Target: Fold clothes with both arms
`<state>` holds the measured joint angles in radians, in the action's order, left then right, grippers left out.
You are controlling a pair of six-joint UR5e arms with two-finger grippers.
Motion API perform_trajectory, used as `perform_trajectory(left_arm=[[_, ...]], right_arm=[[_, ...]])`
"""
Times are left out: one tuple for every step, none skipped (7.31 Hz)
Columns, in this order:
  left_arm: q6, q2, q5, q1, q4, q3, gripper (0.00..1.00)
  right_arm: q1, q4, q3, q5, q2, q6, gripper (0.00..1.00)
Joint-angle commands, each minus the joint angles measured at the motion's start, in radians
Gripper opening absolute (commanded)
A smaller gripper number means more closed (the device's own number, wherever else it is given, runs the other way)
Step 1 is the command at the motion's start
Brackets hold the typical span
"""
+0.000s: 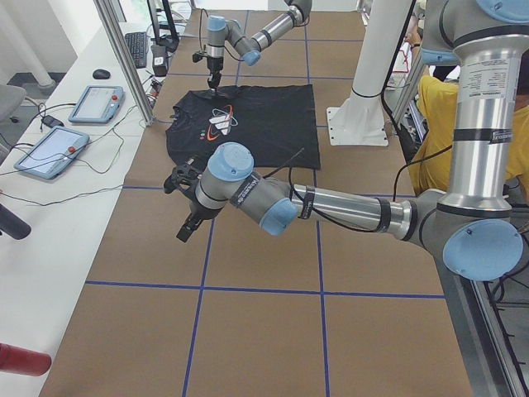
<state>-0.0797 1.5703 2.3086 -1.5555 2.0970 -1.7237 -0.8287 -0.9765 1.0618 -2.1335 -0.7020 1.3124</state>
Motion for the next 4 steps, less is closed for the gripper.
perform_trajectory(left_arm=[[0.0,0.004,0.0,0.0,0.0,-0.001,1.0],[0.0,0.005,0.0,0.0,0.0,0.001,1.0],[0.0,0.016,0.002,0.002,0.001,0.01,1.0],[0.0,0.04,0.003,0.005,0.003,0.031,1.0]], right_arm=[[0.017,-0.007,-0.025,0.039,0.009,-0.001,0.0],[0.017,-0.008,-0.025,0.052,0.01,0.002,0.98],[0.016,-0.002,-0.025,0.053,0.009,0.004,1.0],[0.002,-0.001,0.004,0.041,0.007,0.001,1.0]])
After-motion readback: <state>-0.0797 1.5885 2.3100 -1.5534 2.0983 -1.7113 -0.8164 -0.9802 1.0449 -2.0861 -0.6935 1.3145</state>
